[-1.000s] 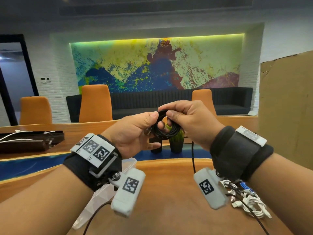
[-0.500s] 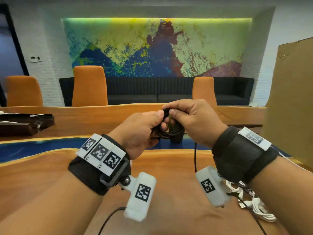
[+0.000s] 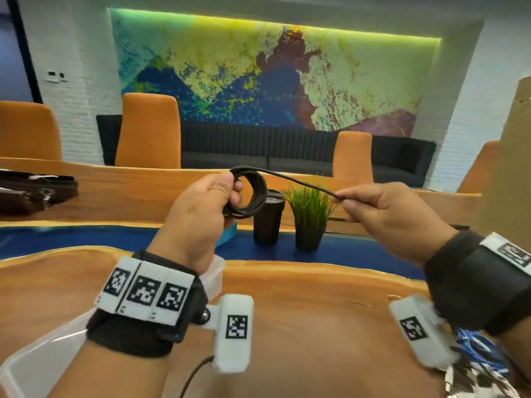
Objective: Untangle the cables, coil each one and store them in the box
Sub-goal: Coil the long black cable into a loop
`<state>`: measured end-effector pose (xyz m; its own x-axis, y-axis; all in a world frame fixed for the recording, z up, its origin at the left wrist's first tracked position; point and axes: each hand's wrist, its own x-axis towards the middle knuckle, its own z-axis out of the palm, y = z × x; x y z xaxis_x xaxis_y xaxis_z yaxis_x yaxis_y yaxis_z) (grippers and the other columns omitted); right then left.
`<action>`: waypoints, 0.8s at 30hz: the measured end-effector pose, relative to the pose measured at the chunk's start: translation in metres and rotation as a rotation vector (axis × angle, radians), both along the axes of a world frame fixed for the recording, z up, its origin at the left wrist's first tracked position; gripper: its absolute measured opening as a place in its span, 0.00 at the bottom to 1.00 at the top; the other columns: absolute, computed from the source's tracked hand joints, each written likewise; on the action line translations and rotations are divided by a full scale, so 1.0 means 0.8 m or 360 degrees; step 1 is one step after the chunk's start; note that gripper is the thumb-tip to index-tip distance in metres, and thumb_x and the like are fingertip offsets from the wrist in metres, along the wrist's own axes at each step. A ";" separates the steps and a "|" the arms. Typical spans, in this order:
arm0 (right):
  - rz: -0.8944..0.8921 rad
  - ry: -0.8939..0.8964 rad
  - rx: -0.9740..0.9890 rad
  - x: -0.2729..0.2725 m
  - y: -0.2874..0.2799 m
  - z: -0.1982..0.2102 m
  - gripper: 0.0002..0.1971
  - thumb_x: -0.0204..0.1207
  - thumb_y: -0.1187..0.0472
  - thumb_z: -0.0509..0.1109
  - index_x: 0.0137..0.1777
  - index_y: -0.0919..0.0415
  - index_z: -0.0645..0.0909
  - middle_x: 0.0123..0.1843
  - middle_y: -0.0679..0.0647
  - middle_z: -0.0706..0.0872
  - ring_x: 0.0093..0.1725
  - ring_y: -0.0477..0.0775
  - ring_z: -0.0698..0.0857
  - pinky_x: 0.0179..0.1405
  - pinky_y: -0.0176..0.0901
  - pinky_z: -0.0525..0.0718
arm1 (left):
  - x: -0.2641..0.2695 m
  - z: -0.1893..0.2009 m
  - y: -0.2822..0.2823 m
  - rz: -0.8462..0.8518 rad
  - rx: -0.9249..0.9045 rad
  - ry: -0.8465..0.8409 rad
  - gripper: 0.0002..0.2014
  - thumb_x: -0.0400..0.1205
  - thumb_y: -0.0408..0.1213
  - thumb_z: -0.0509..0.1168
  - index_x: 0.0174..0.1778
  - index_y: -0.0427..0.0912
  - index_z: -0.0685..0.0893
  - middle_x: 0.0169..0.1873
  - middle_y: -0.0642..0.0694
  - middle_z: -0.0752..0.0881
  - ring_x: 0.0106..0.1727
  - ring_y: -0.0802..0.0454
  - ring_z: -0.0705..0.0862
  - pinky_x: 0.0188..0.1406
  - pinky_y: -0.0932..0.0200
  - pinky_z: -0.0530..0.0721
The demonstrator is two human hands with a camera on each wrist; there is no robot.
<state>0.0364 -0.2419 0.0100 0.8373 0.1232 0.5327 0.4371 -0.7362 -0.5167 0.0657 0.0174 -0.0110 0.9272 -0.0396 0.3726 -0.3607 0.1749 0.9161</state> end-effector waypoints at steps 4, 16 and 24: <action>-0.0538 0.0158 -0.0635 0.010 -0.051 -0.019 0.10 0.84 0.59 0.63 0.55 0.52 0.87 0.44 0.49 0.87 0.45 0.51 0.82 0.52 0.52 0.84 | 0.011 0.005 0.030 0.0148 0.0006 -0.0068 0.17 0.92 0.46 0.53 0.44 0.45 0.82 0.31 0.54 0.78 0.35 0.57 0.75 0.39 0.60 0.73; -0.0260 0.0331 0.0855 0.011 -0.021 0.003 0.05 0.81 0.65 0.70 0.46 0.61 0.88 0.34 0.55 0.84 0.29 0.47 0.80 0.30 0.40 0.84 | -0.033 0.017 -0.010 -0.0445 -0.0278 0.0188 0.16 0.90 0.46 0.55 0.44 0.44 0.85 0.29 0.53 0.80 0.31 0.60 0.79 0.40 0.59 0.75; -0.0447 0.0620 0.1425 0.021 -0.026 -0.022 0.10 0.83 0.76 0.60 0.44 0.64 0.77 0.37 0.62 0.81 0.31 0.55 0.83 0.25 0.41 0.88 | -0.048 0.035 -0.010 -0.0671 -0.0593 0.0258 0.14 0.87 0.49 0.57 0.45 0.43 0.82 0.30 0.53 0.76 0.31 0.57 0.75 0.26 0.65 0.76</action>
